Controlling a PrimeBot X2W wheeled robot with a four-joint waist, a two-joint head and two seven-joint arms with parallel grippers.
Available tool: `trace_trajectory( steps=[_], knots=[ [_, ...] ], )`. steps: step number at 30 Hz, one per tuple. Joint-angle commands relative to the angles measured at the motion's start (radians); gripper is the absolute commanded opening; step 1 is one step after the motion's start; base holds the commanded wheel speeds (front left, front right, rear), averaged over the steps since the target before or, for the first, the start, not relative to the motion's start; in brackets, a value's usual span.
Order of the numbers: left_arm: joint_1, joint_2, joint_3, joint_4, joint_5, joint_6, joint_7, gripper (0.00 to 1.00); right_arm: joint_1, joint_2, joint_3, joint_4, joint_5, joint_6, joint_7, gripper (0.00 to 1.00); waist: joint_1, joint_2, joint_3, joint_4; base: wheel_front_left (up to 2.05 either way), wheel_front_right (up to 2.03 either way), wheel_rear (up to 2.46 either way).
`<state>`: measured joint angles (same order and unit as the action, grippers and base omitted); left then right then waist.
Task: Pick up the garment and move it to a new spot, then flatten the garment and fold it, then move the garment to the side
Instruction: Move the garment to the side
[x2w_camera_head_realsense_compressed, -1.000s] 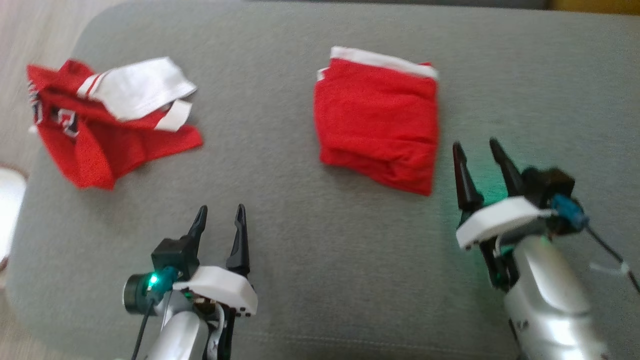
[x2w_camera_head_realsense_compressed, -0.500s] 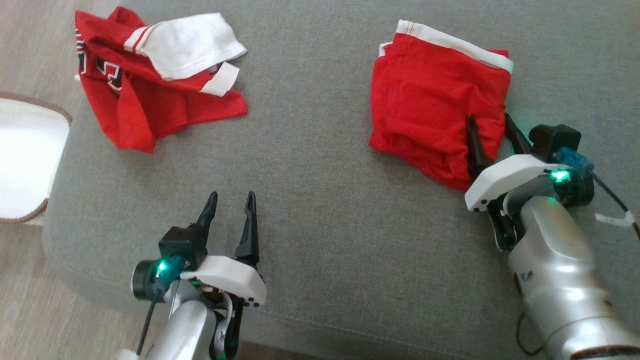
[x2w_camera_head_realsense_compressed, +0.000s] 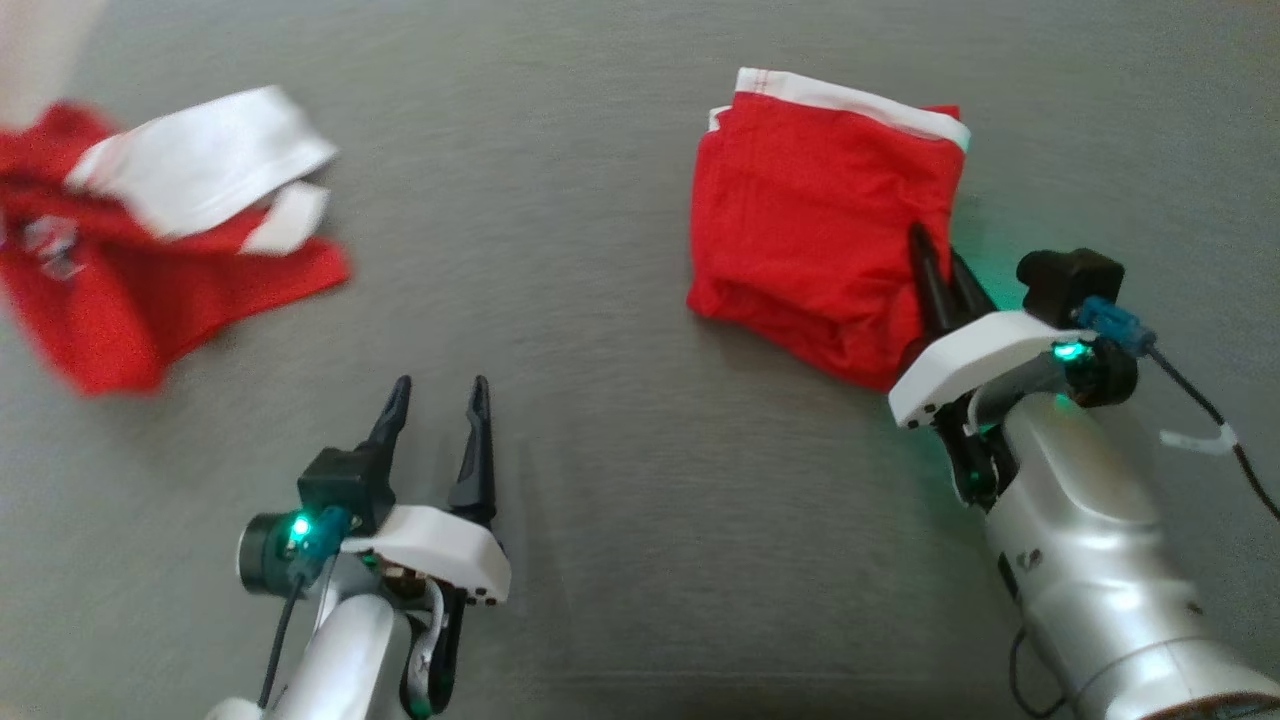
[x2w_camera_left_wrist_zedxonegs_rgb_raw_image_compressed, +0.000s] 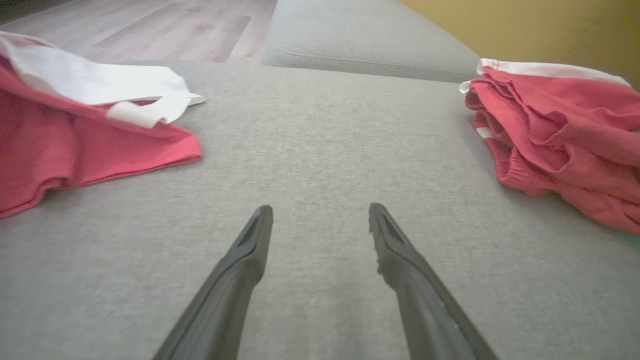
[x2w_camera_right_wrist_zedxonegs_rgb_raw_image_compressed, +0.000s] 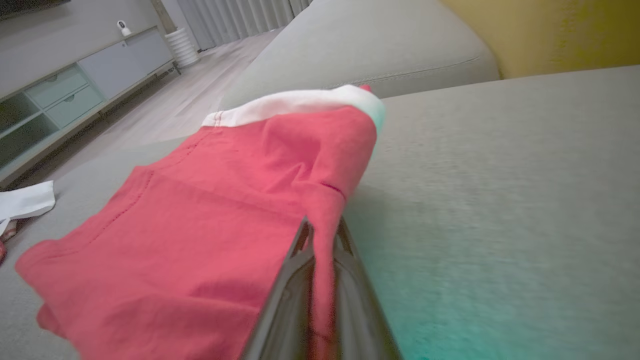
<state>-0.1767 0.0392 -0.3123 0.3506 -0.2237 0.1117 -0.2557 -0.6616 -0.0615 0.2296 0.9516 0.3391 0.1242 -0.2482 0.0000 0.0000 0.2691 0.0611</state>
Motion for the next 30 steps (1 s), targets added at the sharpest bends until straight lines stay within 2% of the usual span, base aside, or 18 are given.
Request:
trace_trajectory(
  steps=[1,8,16,22,30],
  knots=[
    [-0.041,0.011,0.034,-0.025,0.008,-0.004,-0.006,1.0,0.008,0.011,0.022,-0.031,0.007,0.007,-0.013,0.0,0.0,0.0,-0.024,-0.121,0.0,0.0,0.0],
    [-0.072,0.011,0.061,-0.009,0.056,-0.033,-0.006,1.0,0.069,0.011,0.079,-0.111,0.058,0.007,-0.013,0.0,0.0,0.0,-0.019,-0.351,0.0,0.0,0.0],
    [-0.094,0.011,0.078,-0.004,0.095,-0.062,-0.006,1.0,0.124,0.011,0.126,-0.195,0.122,0.007,-0.013,0.0,0.0,0.0,-0.003,-0.529,0.0,0.0,0.0],
    [-0.099,0.011,0.073,-0.008,0.111,-0.076,-0.006,1.0,0.15,0.011,0.146,-0.236,0.148,0.007,-0.013,0.0,0.0,0.0,0.013,-0.602,0.0,0.0,0.0],
    [-0.109,0.011,0.057,-0.005,0.113,-0.083,-0.006,1.0,0.132,0.011,0.106,-0.252,0.102,0.007,-0.013,0.0,0.0,0.0,0.029,-0.599,0.0,0.0,0.0]
  ],
)
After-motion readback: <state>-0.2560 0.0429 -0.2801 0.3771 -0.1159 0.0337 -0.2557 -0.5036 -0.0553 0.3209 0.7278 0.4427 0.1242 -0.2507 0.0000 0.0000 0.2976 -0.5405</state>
